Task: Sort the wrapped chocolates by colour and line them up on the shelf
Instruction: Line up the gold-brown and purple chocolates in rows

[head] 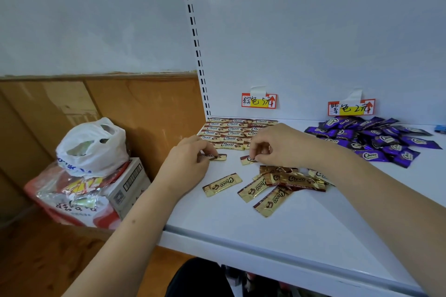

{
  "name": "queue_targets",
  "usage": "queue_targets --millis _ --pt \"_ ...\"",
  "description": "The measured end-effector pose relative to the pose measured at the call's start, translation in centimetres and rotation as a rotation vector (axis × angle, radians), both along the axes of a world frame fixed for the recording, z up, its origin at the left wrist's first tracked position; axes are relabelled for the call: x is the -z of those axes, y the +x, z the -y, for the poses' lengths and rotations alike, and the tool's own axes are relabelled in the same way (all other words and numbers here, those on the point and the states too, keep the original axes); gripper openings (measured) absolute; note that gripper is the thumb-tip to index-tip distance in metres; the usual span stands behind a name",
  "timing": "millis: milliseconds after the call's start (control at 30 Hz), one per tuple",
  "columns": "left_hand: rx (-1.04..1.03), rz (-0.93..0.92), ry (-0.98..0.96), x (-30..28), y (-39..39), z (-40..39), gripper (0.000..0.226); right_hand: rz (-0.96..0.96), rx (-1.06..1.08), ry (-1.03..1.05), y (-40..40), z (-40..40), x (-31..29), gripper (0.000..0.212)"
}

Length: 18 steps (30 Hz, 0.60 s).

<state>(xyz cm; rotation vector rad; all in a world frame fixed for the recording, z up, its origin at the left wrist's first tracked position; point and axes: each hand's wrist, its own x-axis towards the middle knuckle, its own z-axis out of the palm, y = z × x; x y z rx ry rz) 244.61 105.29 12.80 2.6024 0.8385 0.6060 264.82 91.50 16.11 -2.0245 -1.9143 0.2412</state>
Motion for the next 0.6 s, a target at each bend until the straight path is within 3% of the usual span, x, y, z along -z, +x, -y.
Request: queue_targets --millis 267,600 --pt "-0.156 -0.002 0.061 -0.4 -0.5 -0.3 0.037 0.013 -0.087 0.030 -1.2 -0.8 0.9 0.031" --pt "-0.146 -0.057 0.097 0.0 -0.5 -0.3 0.045 0.074 -0.084 0.008 -1.0 -0.5 0.9 0.035"
